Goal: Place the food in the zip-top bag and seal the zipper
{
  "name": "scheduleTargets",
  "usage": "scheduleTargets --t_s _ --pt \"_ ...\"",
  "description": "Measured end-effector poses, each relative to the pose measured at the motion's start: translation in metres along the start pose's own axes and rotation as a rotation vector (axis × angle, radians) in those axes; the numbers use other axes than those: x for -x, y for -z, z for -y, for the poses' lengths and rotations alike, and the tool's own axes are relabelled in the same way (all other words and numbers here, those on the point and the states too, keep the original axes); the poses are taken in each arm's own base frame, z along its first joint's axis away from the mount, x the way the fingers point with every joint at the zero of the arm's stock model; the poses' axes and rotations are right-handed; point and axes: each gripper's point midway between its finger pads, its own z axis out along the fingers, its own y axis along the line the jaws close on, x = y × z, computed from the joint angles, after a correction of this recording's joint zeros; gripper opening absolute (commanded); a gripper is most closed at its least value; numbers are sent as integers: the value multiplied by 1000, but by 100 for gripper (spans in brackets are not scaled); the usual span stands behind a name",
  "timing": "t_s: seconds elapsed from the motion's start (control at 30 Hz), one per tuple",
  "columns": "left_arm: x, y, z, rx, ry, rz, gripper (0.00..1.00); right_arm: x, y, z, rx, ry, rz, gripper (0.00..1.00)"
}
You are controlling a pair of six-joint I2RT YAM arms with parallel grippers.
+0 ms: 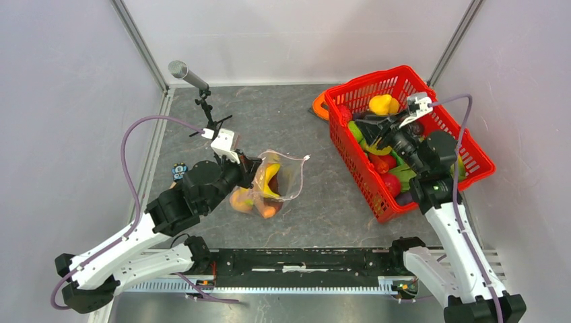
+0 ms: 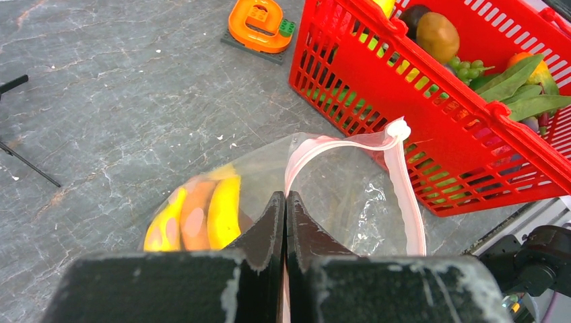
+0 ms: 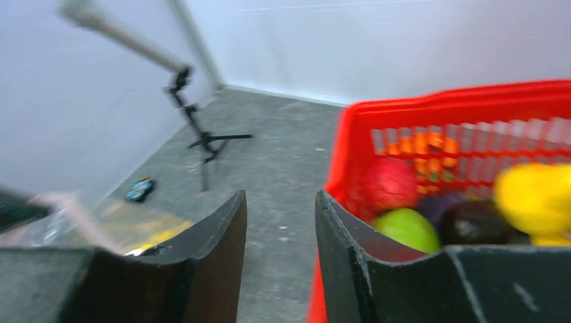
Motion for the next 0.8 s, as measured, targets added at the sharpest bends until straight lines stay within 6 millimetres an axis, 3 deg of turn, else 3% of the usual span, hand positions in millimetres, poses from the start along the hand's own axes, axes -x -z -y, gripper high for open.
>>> scheduleTargets --t_s 0.1,0.13,0.17,0.2,0.27,0.37,0.43,0.57,0.8 --pt "-1 -1 1 -3 -1 -4 5 0 -4 45 -226 36 -29 56" --pt "-1 -1 1 -3 -1 -5 5 1 -5 58 -289 53 -38 62" --pt "-1 -1 1 -3 -1 -5 5 -1 -6 80 -387 69 -73 77" --pt "-1 -1 1 -4 -1 -5 5 -1 -7 99 -466 88 -98 81" --pt "0 0 1 -4 0 -2 5 -7 -6 140 -625 130 -174 82" --pt "2 2 0 -5 3 6 5 -30 0 186 -767 179 -319 87" --pt "3 3 0 -6 5 10 5 -50 5 205 -800 202 -416 97" --pt "3 4 0 -6 6 10 5 -85 19 228 -837 191 -561 98" --pt "2 2 0 -5 3 5 5 -91 24 250 -898 10 -443 98"
